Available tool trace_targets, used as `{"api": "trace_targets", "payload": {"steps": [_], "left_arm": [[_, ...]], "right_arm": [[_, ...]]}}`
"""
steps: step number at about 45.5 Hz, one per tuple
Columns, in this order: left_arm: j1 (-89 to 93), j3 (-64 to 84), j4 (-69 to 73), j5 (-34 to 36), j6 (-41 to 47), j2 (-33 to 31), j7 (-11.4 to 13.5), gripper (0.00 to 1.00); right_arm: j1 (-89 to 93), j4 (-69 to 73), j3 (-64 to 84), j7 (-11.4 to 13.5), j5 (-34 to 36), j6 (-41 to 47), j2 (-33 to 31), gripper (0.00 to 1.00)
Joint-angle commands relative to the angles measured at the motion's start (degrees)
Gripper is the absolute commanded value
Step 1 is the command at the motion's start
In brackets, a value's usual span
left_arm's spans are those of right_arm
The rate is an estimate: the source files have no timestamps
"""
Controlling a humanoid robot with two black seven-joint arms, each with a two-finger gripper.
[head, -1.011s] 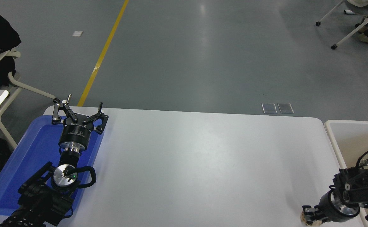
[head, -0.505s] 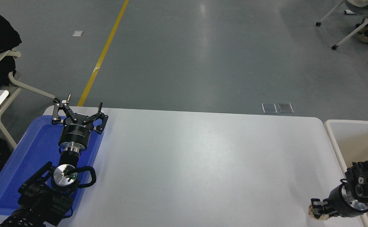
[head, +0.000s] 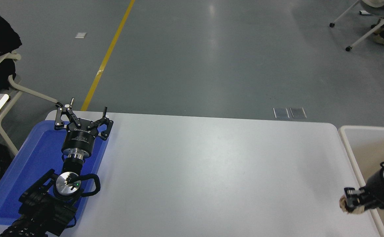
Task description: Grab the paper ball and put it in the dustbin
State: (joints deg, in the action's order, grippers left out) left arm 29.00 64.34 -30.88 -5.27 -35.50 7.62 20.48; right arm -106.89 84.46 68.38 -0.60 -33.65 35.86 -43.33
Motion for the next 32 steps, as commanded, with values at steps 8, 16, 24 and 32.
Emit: {"api": "trace_targets", "payload": {"steps": [8, 16, 24, 32], "left_arm": [[0.0, 0.0, 0.0, 0.0, 0.0, -0.1, -0.1, 1.00], [0.0, 0.0, 0.0, 0.0, 0.0, 0.0, 0.0, 1.00], [0.0, 0.0, 0.0, 0.0, 0.0, 0.0, 0.0, 1.00], [0.0, 0.0, 0.0, 0.0, 0.0, 0.0, 0.0, 1.00]], "right_arm": [[-20.8, 1.6, 9.6, 0.0, 5.3, 9.1, 0.4, 0.00], [-29.2, 1.7, 12.3, 0.0, 5.3, 9.1, 0.5, 0.00], [-35.6, 1.6, 13.5, 0.1, 5.4, 9.1, 0.6, 0.00], [-36.9, 1.6, 13.7, 0.0, 5.6, 9.1, 1.8, 0.00]]}}
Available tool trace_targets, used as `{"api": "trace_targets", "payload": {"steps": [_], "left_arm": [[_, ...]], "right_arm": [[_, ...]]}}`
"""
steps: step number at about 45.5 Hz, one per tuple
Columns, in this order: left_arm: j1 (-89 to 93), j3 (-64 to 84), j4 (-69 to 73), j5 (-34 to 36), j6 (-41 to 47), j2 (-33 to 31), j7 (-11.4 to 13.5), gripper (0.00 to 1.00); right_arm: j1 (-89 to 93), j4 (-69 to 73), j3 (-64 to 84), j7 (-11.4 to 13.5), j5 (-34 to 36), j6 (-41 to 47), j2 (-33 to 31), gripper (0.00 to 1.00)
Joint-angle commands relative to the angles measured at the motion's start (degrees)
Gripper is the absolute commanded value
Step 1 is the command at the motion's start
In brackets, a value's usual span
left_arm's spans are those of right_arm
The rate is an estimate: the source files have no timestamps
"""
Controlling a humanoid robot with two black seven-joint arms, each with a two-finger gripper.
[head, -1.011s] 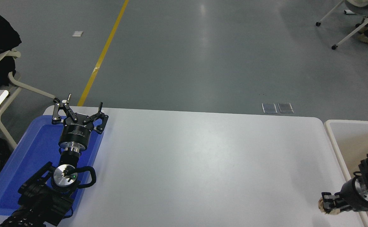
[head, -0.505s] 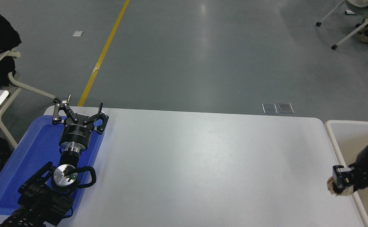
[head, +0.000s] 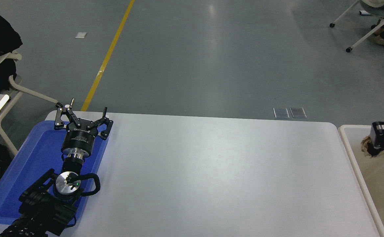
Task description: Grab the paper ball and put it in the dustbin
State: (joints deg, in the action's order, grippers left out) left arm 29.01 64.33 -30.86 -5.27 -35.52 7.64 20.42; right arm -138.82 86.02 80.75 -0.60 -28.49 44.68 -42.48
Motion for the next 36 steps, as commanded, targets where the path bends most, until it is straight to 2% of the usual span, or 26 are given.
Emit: {"api": "trace_targets", "payload": {"steps": [1, 13, 28, 36], "left_arm": [[0.0, 0.0, 0.0, 0.0, 0.0, 0.0, 0.1, 1.00], [0.0, 0.0, 0.0, 0.0, 0.0, 0.0, 0.1, 1.00], [-0.1, 0.1, 0.0, 0.0, 0.0, 0.0, 0.1, 1.00], [-0.1, 0.1, 0.0, 0.0, 0.0, 0.0, 0.1, 1.00]], "right_arm": [[-5.0, 0.0, 1.3, 0.1, 0.6, 0.3, 1.1, 0.00], [-4.9, -0.2, 1.8, 0.1, 1.3, 0.3, 1.6, 0.00], [-5.2, -0.5, 10.0, 0.3, 1.3, 0.3, 1.3, 0.00], [-5.3, -1.7, 16.7, 0.3, 0.5, 0.3, -1.5, 0.00]]}}
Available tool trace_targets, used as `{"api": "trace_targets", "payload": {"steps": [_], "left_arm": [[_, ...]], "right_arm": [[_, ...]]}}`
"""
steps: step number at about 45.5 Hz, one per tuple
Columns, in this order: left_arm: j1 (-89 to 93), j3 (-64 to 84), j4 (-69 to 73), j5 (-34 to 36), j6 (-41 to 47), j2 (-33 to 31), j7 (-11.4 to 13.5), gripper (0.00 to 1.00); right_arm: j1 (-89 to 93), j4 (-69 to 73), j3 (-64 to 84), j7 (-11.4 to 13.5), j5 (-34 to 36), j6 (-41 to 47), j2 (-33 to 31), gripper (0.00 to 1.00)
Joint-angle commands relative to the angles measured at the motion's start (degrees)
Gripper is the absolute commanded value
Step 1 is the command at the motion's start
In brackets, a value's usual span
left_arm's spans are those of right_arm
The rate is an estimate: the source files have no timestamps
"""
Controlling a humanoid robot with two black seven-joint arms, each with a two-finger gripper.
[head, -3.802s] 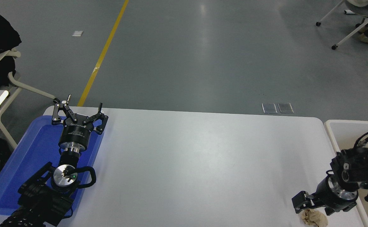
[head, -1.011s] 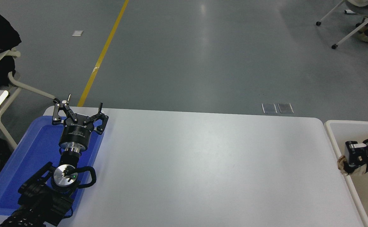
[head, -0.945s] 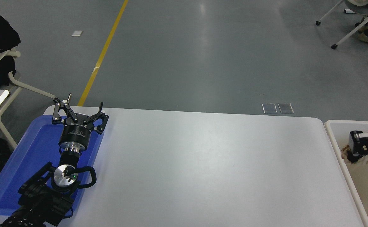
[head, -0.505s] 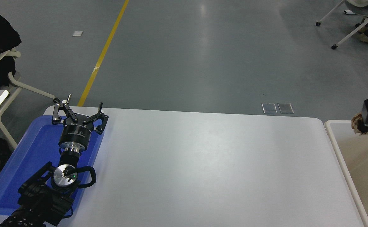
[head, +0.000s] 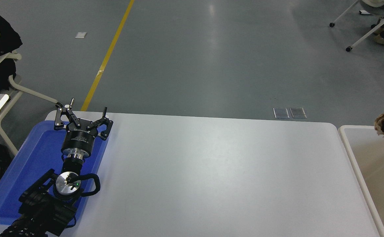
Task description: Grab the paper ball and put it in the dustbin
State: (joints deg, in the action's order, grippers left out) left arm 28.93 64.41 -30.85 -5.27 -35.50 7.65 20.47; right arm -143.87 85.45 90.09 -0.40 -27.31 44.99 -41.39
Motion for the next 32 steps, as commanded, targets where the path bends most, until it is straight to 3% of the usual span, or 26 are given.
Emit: {"api": "trace_targets", "payload": {"steps": [1, 13, 32], "left_arm": [[0.0, 0.0, 0.0, 0.0, 0.0, 0.0, 0.0, 1.00], [0.0, 0.0, 0.0, 0.0, 0.0, 0.0, 0.0, 1.00], [0.0, 0.0, 0.0, 0.0, 0.0, 0.0, 0.0, 1.00]], "right_arm": [[-0.3, -1.5, 7.8, 0.1, -0.8, 0.0, -3.5, 0.00], [0.0, -8.2, 12.7, 0.3, -6.0, 0.0, -13.2, 0.00], [3.3, -13.2, 16.3, 0.3, -6.5, 0.0, -15.9, 0.00]]}}
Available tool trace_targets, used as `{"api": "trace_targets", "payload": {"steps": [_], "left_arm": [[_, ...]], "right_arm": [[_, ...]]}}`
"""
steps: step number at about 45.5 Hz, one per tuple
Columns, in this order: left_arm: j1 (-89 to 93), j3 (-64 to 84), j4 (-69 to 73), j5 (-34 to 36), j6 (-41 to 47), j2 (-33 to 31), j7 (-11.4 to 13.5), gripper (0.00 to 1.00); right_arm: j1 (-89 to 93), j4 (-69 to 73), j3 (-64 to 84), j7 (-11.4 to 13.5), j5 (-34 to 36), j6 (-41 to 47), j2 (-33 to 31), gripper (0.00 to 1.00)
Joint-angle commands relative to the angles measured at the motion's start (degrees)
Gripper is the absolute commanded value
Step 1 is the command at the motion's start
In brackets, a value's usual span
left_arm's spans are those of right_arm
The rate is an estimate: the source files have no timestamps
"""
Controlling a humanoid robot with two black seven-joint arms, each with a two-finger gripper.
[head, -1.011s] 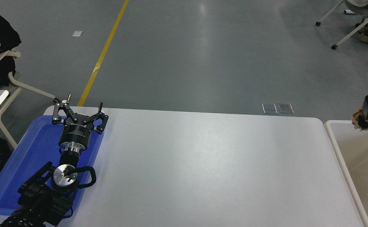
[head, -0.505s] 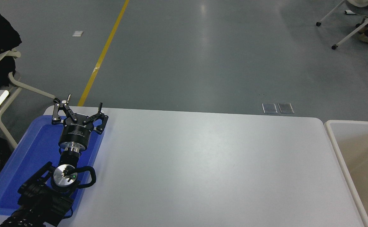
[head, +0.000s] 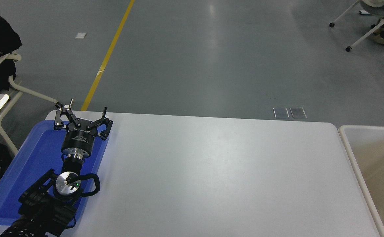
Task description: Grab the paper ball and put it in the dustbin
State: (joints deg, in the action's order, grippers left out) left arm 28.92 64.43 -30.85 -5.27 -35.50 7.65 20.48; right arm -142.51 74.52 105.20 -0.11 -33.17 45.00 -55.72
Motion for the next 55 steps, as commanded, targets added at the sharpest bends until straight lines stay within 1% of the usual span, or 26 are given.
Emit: {"api": "trace_targets", "payload": {"steps": [1, 5, 10, 16, 24, 29, 36, 42, 49, 55], "left_arm": [[0.0, 0.0, 0.0, 0.0, 0.0, 0.0, 0.0, 1.00], [0.0, 0.0, 0.0, 0.0, 0.0, 0.0, 0.0, 1.00], [0.0, 0.0, 0.0, 0.0, 0.0, 0.0, 0.0, 1.00], [0.0, 0.0, -0.1, 0.0, 0.0, 0.0, 0.0, 1.00], [0.0, 0.0, 0.0, 0.0, 0.0, 0.0, 0.0, 1.00], [0.0, 0.0, 0.0, 0.0, 0.0, 0.0, 0.0, 1.00], [0.0, 0.0, 0.0, 0.0, 0.0, 0.0, 0.0, 1.00], [0.0, 0.0, 0.0, 0.0, 0.0, 0.0, 0.0, 1.00], [0.0, 0.0, 0.0, 0.0, 0.0, 0.0, 0.0, 1.00], [0.0, 0.0, -0.1, 0.0, 0.0, 0.0, 0.0, 1.00]], "right_arm": [[2.1, -2.5, 1.1, 0.0, -0.7, 0.0, -1.6, 0.00], [3.7, -4.7, -0.6, 0.0, -0.8, 0.0, -1.9, 0.00], [13.0, -9.8, -9.7, 0.0, -0.8, 0.0, -4.9, 0.00], [26.9, -15.5, -22.7, 0.0, -0.8, 0.0, -7.3, 0.00], [49.4, -21.9, -40.1, 0.0, -0.1, 0.0, -6.9, 0.00], [60.9, -25.0, -48.8, 0.0, 0.1, -6.1, -6.8, 0.00], [72.4, -29.0, -59.0, 0.0, 0.1, -16.5, -5.8, 0.00], [81.2, -31.5, -65.3, 0.0, 0.2, -26.0, -1.9, 0.00], [88.1, -34.0, -71.1, 0.0, 0.4, -33.2, 0.2, 0.00], [93.4, -39.0, -74.0, 0.0, 3.2, -39.3, 5.4, 0.00]]}}
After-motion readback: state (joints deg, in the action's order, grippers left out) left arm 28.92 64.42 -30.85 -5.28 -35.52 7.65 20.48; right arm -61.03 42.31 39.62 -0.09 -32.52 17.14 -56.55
